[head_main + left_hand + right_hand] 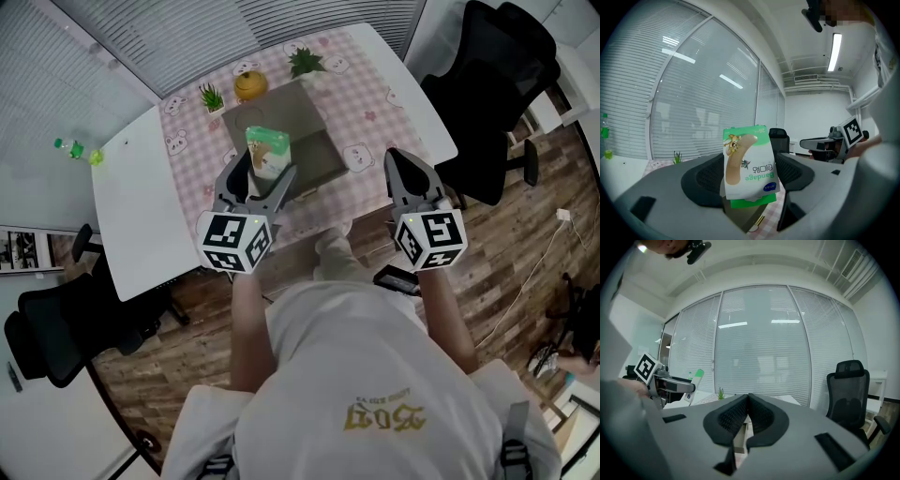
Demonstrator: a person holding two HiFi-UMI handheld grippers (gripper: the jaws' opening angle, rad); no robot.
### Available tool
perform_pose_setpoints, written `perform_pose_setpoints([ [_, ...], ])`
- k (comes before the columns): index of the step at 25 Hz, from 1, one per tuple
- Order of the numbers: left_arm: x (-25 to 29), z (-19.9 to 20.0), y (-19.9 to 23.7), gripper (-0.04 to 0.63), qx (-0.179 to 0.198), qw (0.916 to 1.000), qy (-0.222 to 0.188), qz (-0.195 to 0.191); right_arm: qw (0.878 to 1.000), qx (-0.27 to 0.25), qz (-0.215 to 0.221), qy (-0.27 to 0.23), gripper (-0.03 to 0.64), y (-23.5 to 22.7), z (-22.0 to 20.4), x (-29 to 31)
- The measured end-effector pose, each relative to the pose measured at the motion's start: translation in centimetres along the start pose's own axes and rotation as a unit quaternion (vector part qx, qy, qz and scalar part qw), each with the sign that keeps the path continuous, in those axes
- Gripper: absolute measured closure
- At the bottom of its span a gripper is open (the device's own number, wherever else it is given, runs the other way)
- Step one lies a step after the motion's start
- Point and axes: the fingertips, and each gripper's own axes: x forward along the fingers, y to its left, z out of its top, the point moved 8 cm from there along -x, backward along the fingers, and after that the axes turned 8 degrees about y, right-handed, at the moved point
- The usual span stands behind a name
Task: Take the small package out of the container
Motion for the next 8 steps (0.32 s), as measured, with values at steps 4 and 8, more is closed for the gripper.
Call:
perform_pose_setpoints([
  [4,0.09,-0.31,-0.07,0.239,-0.002,1.0000,0.002,-0.001,1.000,0.005,-0.001,0.006,0.604,-0.09,-0.62,-0.25],
  [8,0.00,-0.43,-0.26,0.239,-0.001,1.0000,0.004,-0.002,1.000,0.009,-0.002,0.009,0.604,-0.08,-0.96,-0.72],
])
